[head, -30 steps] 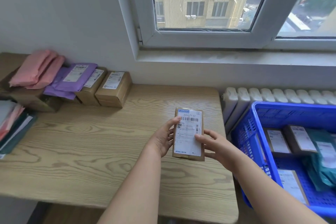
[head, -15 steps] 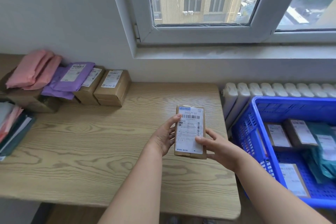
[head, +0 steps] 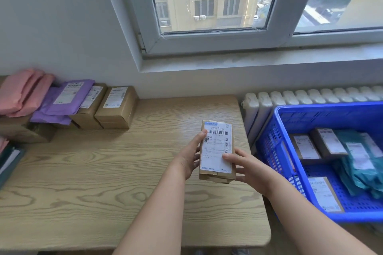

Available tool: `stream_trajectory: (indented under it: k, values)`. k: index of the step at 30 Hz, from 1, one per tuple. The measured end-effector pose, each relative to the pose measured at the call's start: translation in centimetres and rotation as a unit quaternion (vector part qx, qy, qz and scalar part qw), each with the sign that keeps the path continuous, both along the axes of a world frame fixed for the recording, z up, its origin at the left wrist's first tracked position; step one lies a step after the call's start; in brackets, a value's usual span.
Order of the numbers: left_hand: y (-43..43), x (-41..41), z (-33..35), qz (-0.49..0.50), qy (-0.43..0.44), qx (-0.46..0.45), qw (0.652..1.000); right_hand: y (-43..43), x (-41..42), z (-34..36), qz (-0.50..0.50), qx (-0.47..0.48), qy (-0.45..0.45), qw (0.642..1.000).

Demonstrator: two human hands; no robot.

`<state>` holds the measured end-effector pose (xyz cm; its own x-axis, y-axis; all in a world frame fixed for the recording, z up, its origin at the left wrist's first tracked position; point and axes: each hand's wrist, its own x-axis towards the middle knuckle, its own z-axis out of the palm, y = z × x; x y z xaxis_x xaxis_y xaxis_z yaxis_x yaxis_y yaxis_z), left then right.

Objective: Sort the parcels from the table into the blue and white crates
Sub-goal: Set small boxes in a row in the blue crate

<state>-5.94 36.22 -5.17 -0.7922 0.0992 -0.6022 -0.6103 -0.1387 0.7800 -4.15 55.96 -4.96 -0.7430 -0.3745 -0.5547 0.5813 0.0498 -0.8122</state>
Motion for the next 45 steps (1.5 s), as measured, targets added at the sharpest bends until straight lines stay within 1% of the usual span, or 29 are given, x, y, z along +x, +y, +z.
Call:
stream_trajectory:
  k: [3, 5, 7, 12, 15, 18, 23, 27, 29, 31, 33, 38, 42, 45]
  values:
    - [1.3, -0.6, -0.4, -0.049, -0.001, 0.014, 0.999, 1.1, 0.8, 0.8, -0.025, 0.014, 0.006, 1.0]
    - [2.9, -1.1, -1.2, -0.091, -0.007, 0.043, 0.995, 2.5, 1.5, 0.9, -0.06, 0.032, 0.004, 0.998]
    - [3.9, -1.2, -2.1, -0.098, -0.013, 0.068, 0.993, 3.1, 2.1, 0.8, -0.077, 0.043, 0.007, 0.996]
    - [9.7, -1.0, -1.2, -0.173, -0.032, 0.125, 0.976, 7.5, 4.6, 0.6, -0.188, 0.061, 0.013, 0.98]
    - [13.4, -0.7, 0.3, -0.186, -0.028, 0.162, 0.969, 10.5, 5.6, 1.3, -0.245, 0.065, 0.028, 0.967]
    - [18.2, -0.1, 0.5, -0.188, -0.027, 0.179, 0.965, 15.2, 6.4, 2.1, -0.274, 0.077, 0.055, 0.957]
    - [25.9, 0.4, -0.6, -0.183, -0.025, 0.181, 0.966, 23.4, 7.5, 2.7, -0.261, 0.094, 0.065, 0.958]
    - [33.4, 1.3, -1.2, -0.163, -0.049, 0.18, 0.969, 30.7, 8.1, 2.4, -0.259, 0.118, 0.065, 0.956]
    - [36.7, 1.9, -1.1, -0.15, -0.044, 0.161, 0.975, 34.4, 8.1, 2.1, -0.265, 0.127, 0.059, 0.954]
    - [39.5, 2.6, -0.7, -0.134, -0.039, 0.129, 0.982, 37.6, 7.8, 1.7, -0.25, 0.136, 0.055, 0.957]
    - [41.2, 2.9, -0.3, -0.12, -0.038, 0.103, 0.987, 39.7, 7.3, 1.1, -0.233, 0.147, 0.05, 0.96]
    - [43.9, 1.1, -0.8, -0.096, -0.039, 0.077, 0.992, 42.6, 4.5, -0.9, -0.201, 0.147, 0.016, 0.968]
    - [45.8, -1.7, -1.8, -0.107, -0.042, 0.057, 0.992, 44.1, 2.1, -2.4, -0.213, 0.152, -0.003, 0.965]
    - [47.5, -3.6, -3.3, -0.122, -0.061, 0.04, 0.99, 45.6, 0.6, -3.8, -0.216, 0.165, -0.017, 0.962]
